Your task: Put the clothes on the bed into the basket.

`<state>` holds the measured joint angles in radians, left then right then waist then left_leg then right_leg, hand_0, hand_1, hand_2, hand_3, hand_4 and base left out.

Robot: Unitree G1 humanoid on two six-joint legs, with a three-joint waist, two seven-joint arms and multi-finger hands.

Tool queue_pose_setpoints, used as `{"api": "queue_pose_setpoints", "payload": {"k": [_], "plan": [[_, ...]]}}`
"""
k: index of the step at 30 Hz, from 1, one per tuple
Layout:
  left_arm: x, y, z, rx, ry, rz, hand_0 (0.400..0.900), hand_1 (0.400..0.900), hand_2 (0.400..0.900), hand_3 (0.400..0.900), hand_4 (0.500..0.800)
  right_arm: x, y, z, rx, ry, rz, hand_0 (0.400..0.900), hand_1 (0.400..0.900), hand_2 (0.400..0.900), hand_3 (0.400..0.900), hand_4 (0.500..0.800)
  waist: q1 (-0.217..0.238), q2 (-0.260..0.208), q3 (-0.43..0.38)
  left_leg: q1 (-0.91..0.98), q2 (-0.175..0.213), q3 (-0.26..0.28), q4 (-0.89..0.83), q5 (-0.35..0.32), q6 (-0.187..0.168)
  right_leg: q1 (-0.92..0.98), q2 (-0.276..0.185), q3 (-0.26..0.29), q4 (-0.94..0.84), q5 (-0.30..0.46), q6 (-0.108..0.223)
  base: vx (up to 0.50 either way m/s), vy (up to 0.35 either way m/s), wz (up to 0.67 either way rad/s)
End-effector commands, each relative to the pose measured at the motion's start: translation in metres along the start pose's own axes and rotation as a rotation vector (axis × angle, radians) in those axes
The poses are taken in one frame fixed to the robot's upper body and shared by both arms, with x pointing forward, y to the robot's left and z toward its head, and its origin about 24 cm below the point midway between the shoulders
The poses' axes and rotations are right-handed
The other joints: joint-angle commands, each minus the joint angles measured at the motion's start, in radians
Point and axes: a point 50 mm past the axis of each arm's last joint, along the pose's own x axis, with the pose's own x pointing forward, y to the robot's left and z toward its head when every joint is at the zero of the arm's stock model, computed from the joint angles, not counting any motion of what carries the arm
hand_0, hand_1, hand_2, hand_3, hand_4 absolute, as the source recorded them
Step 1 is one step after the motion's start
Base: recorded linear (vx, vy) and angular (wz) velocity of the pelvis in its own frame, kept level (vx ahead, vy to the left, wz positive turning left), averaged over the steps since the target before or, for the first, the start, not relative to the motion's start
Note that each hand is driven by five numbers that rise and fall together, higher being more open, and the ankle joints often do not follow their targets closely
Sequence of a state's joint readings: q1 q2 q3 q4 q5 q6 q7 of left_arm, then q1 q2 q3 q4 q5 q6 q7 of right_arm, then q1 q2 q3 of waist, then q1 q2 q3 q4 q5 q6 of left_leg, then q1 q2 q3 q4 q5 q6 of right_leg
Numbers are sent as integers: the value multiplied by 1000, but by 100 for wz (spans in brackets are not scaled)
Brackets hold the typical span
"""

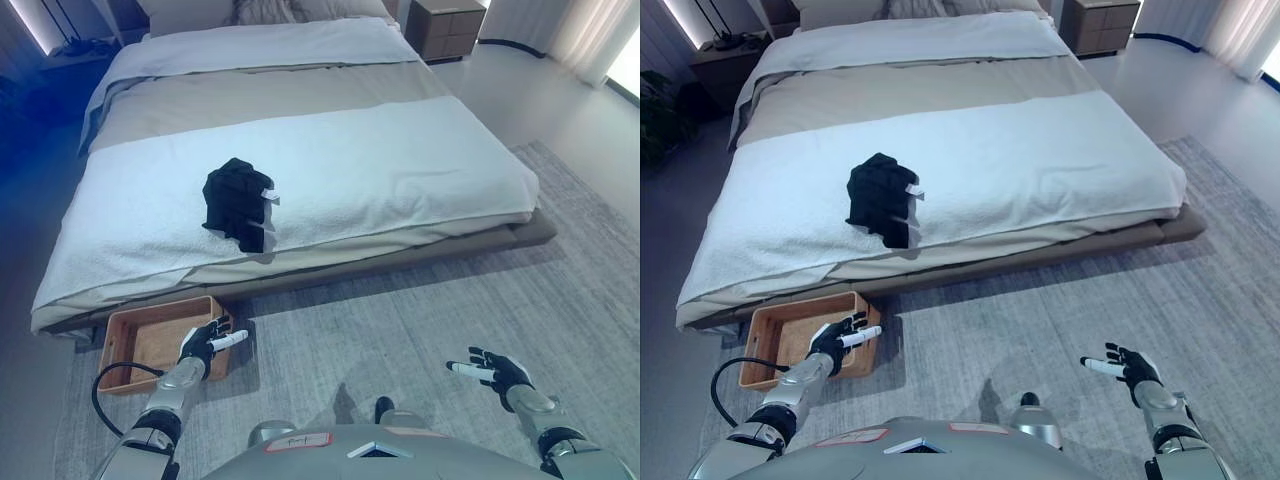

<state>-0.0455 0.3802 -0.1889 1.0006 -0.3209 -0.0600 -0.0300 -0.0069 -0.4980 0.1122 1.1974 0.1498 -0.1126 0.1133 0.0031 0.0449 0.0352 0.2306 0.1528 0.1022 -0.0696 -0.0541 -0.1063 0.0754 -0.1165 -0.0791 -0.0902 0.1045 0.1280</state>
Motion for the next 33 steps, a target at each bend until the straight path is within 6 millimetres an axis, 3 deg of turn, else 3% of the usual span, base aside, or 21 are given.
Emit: {"api": "queue_pose_setpoints", "payload": {"k": [1,10,20,24,28,31,33], "plan": [[6,13,49,7,-181,51,900,900,900,900,800,2,-20,32,5,-113,-81,900,900,900,900,800,-18,-64,-42,-74,4,-24,35,22,-16,-20,-56,-37,35,-14,38,5,0,-5],[5,12,50,2,-198,41,900,900,900,900,800,2,-19,31,-3,-112,-72,900,900,900,900,800,-9,-73,-39,-68,10,-5,35,21,-19,-26,-49,-32,37,-15,38,5,-9,-8],[5,16,54,-7,-207,67,900,900,900,900,800,1,-24,30,12,-119,-91,900,900,900,900,800,-13,-70,-12,-80,24,-31,56,13,-21,-55,-43,-32,118,-55,28,10,-17,3],[5,23,63,-20,-230,94,900,900,900,900,800,1,-27,34,5,-133,-93,900,900,900,900,800,-21,-79,25,-119,39,-39,108,8,-18,-127,-27,-1,220,-95,7,-50,-58,-2],[5,23,68,-57,-245,99,900,900,900,900,800,0,-26,30,-1,-118,-96,900,900,900,900,800,-13,-96,45,-165,77,-53,199,6,-32,-140,26,-1,237,-117,-28,37,-192,-3],[6,23,72,-65,-253,100,900,900,900,900,800,-1,-28,28,14,-127,-104,900,900,900,900,800,-10,-109,68,-243,120,-103,329,40,-39,-117,80,-7,236,-141,-69,44,-290,25],[6,19,74,-82,-259,89,900,900,900,900,800,-3,-30,26,21,-128,-109,900,900,900,900,800,-1,-119,88,-312,119,-160,474,101,-25,-87,108,-10,228,-149,-103,61,-303,34]]}}
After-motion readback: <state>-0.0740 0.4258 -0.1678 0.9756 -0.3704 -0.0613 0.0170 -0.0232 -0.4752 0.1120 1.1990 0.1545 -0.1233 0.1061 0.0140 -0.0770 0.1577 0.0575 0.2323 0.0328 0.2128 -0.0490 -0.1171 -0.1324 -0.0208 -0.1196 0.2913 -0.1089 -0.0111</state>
